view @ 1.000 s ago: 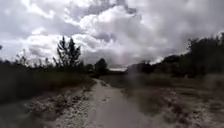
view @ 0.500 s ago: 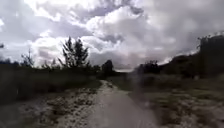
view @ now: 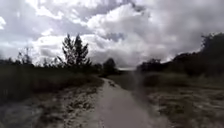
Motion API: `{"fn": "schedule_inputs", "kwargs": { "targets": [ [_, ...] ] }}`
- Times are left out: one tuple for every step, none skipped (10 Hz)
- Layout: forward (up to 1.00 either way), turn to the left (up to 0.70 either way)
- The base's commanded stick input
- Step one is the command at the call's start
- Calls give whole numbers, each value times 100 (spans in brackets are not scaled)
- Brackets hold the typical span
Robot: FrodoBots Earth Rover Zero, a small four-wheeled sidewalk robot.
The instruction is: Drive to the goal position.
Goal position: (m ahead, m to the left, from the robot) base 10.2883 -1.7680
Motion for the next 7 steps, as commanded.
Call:
{"fn": "schedule_inputs", "kwargs": {
  "targets": [
    [59,1],
    [59,1],
    [59,1],
    [59,1],
    [59,11],
    [59,15],
    [59,7]
  ]
}}
